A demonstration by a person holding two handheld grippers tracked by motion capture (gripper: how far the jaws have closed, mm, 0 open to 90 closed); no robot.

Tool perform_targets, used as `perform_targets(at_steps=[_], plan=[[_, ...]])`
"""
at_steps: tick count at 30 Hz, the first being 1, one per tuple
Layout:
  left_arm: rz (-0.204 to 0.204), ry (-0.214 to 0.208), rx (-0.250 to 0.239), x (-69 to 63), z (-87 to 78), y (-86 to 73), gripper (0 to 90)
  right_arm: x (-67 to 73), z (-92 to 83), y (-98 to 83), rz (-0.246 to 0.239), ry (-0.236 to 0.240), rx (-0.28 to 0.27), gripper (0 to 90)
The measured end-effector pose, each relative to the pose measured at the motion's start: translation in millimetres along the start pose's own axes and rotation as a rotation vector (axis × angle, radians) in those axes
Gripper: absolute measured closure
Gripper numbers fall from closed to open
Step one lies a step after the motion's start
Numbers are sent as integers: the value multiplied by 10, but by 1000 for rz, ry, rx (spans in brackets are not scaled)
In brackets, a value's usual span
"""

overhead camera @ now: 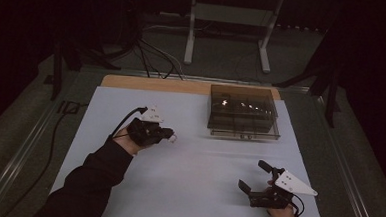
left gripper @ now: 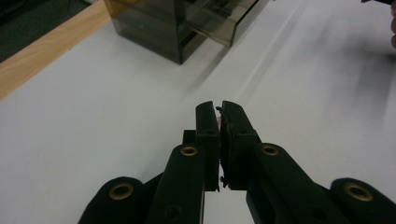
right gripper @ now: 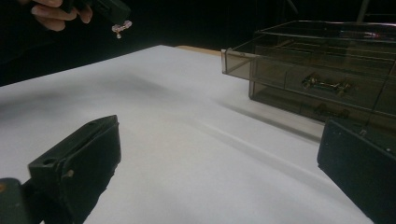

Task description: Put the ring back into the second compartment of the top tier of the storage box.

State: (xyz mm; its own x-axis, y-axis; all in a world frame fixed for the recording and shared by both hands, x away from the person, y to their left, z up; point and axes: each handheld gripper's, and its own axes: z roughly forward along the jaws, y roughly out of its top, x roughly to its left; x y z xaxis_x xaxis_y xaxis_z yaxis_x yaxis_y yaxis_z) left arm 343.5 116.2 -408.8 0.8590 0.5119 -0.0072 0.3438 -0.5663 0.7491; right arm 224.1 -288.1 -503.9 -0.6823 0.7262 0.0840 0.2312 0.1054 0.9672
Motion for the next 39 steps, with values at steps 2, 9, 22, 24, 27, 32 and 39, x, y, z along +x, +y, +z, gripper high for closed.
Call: perform_targets(at_steps=[2, 9, 22, 24, 27, 32, 39], plan=[[3, -4, -2, -11, 22, 37, 883, 0, 0, 0, -1, 0, 0, 0], [7, -18, -14, -40, 114, 158, 883, -2, -1, 0, 2, 1, 0, 0], [17, -23, -28, -78, 287, 360, 883, -5, -5, -2, 5, 5, -1, 0], [25, -23, -21, -92, 317, 390, 882, -5, -4, -2, 3, 2, 1, 0], [35, -30, -6, -102, 389, 428, 882, -2, -11, -1, 4, 2, 0, 0], [34, -44, -13, -121, 480, 520, 882, -5, -9, -5, 2, 7, -2, 0], [47, -68, -11, -169, 586, 667, 882, -5, -12, -6, 3, 7, 0, 0]])
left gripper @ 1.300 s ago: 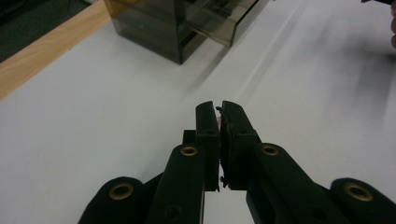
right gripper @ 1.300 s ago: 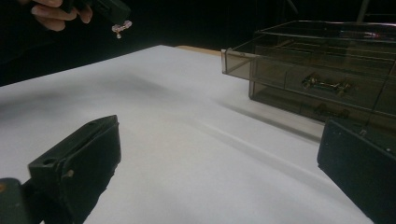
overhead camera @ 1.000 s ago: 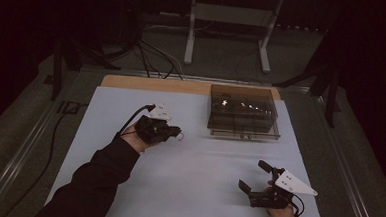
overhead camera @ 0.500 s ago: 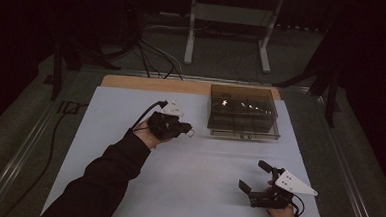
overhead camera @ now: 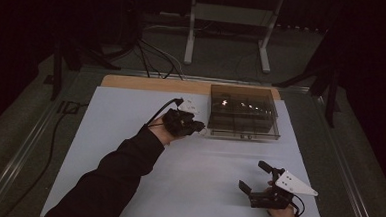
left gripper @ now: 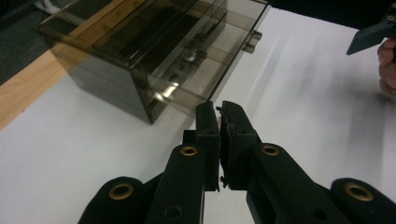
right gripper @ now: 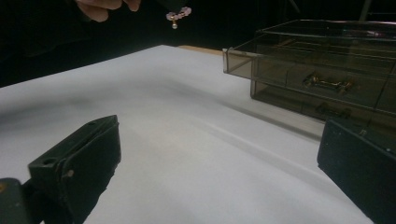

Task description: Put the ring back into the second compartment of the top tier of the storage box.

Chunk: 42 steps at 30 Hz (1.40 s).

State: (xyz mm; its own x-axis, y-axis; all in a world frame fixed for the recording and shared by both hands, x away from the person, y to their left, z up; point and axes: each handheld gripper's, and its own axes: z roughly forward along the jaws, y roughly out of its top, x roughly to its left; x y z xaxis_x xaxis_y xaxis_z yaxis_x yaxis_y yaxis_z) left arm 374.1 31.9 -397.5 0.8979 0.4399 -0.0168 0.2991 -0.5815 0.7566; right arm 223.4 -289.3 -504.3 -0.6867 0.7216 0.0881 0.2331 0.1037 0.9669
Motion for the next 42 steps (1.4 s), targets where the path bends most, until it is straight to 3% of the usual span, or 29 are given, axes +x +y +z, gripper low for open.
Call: perform_targets(at_steps=[19, 29, 42], plan=[[17, -32, 4, -15, 324, 362, 881, 12, -7, 6, -1, 5, -3, 0], [12, -53, -11, -56, 575, 553, 882, 9, -15, 8, 6, 11, -6, 0], [-17, -37, -7, -37, 854, 741, 880, 9, -23, 8, 11, 17, -10, 0]])
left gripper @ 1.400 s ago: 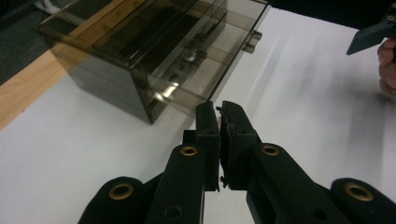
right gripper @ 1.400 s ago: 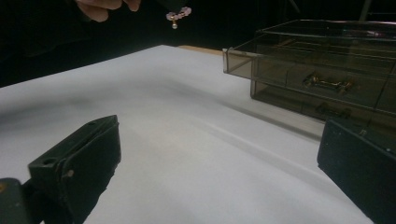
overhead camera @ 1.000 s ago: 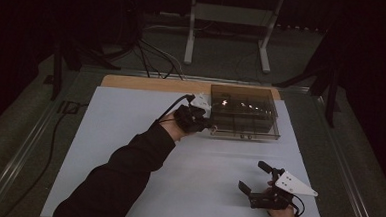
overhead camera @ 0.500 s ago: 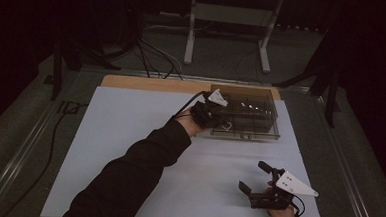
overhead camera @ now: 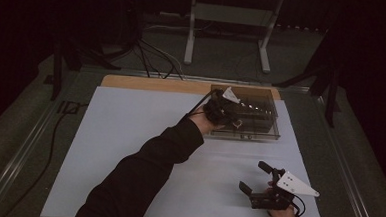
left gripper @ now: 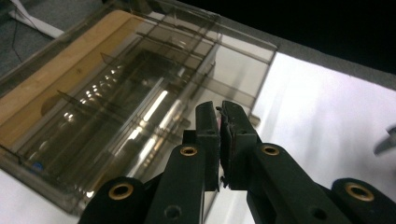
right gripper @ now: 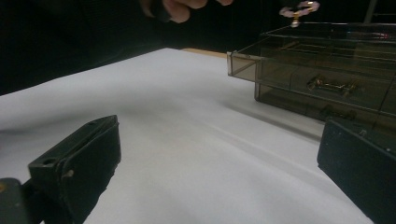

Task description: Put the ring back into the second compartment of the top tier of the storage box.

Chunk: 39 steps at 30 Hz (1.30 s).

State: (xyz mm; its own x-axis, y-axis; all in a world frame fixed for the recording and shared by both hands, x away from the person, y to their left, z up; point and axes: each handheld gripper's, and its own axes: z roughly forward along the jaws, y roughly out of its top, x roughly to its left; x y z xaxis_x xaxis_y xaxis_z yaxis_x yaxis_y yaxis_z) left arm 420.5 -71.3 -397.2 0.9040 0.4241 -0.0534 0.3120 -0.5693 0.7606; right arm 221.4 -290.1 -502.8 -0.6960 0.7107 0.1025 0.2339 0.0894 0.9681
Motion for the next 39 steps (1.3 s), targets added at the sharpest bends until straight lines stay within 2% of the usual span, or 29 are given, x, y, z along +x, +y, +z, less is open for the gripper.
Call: perform_targets(at_steps=[2, 4, 5, 15, 16, 20, 23, 26, 30, 31, 33, 35, 36, 38, 39], plan=[[-22, -1, -7, 25, 61, 50, 880, -3, -7, 1, 0, -1, -4, 0], [-23, 12, -4, 34, 91, 80, 879, -8, -13, 0, 0, 0, -6, 0], [-31, 0, -9, 43, 104, 92, 879, -9, -15, -1, 3, 0, -7, 0], [-44, 23, -15, 51, 191, 145, 877, -7, -18, -1, -3, 1, -7, 0], [-44, 23, -15, 51, 191, 145, 849, -7, -19, -1, -1, 0, -8, 0], [-58, 43, -28, 46, 198, 147, 624, -5, -19, -2, -4, 0, -5, 0], [-66, 35, -40, 31, 157, 149, 476, -3, -21, -1, -5, 0, -6, 0], [-59, 39, -45, 7, 110, 141, 401, -4, -22, -2, -3, 0, -5, 0], [-60, 38, -56, -7, 50, 130, 346, 1, -21, -2, -5, 0, -3, 0], [-64, 33, -59, -9, 29, 127, 279, 5, -21, -1, -6, -1, -1, 0], [-64, 42, -67, -12, -19, 116, 260, 4, -21, -2, -5, -1, -2, 0], [-66, 37, -68, -12, -64, 109, 196, 0, -20, -2, -6, -3, -1, 0], [-63, 17, -70, -2, -115, 97, 165, 0, -20, -3, -6, -3, 0, 0], [-63, 17, -70, -2, -115, 97, 156, 1, -18, -3, -7, -3, -1, 0], [-69, 1, -88, 9, -171, 81, 156, 1, -18, -3, -7, -3, -1, 0]])
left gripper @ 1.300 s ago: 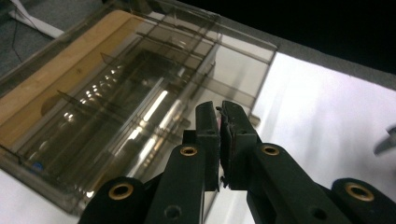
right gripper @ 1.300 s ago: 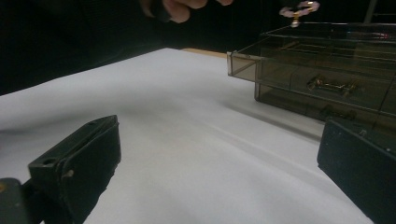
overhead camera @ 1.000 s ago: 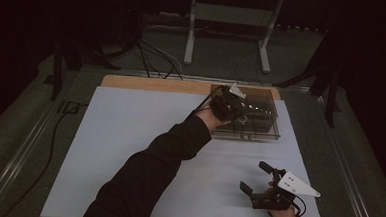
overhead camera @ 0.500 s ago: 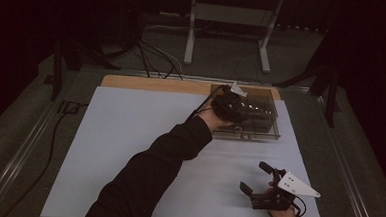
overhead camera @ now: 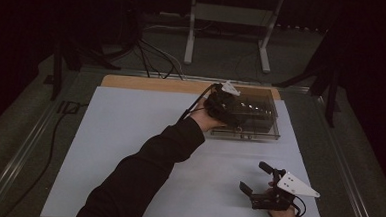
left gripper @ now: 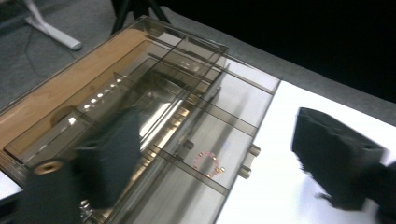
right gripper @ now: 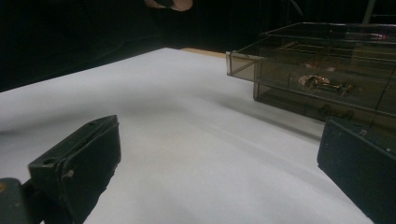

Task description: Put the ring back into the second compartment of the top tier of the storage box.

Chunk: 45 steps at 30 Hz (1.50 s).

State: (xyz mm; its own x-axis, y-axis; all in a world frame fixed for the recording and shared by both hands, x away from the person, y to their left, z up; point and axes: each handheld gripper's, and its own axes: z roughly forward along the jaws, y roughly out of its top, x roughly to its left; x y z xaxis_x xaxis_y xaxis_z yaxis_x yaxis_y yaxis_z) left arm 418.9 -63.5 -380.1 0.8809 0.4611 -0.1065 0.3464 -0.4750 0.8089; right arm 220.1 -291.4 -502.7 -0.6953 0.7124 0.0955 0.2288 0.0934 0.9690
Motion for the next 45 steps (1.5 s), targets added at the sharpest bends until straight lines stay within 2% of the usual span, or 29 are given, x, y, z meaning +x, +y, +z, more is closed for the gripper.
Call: perform_targets(at_steps=[1, 5, 9, 12, 14, 16, 20, 25, 26, 30, 32, 37, 39, 41, 45], plan=[[-6, -12, -9, 8, -40, -9, 92, 1, 3, -1, -3, -2, 2, 0], [1, -15, -30, 11, -135, -57, 84, 2, 5, -2, -3, -2, 4, 0], [12, -91, -50, 40, -217, -108, 39, 5, 9, 0, -4, -3, 5, 0], [25, -102, -35, 45, -250, -135, 11, 11, 14, 1, -6, 0, 5, 0], [38, -99, -37, 47, -288, -148, 7, 12, 15, 1, -8, 0, 6, 0], [48, -79, -62, 59, -350, -158, 6, 9, 12, 1, -7, 0, 5, 0], [35, -72, -100, 89, -432, -171, 6, 10, 12, 0, -7, -1, 7, 0], [48, -48, -96, 104, -519, -209, 6, 10, 16, -1, -8, 0, 8, 0], [52, -36, -108, 112, -577, -241, 6, 8, 20, -3, -8, 0, 8, 0], [55, -41, -112, 124, -667, -289, 6, 11, 18, -3, -8, -2, 11, 0], [52, -36, -129, 141, -764, -341, 6, 15, 18, -2, -8, -4, 11, 0], [56, -30, -112, 160, -871, -421, 6, 18, 23, -4, -10, -12, 15, 0], [61, -16, -111, 164, -937, -454, 6, 18, 23, -5, -8, -13, 15, 0], [56, 0, -130, 172, -1049, -506, 6, 18, 28, -7, -9, -14, 18, 0], [55, 26, -116, 194, -1154, -585, 6, 21, 32, -8, -11, -14, 20, 0]])
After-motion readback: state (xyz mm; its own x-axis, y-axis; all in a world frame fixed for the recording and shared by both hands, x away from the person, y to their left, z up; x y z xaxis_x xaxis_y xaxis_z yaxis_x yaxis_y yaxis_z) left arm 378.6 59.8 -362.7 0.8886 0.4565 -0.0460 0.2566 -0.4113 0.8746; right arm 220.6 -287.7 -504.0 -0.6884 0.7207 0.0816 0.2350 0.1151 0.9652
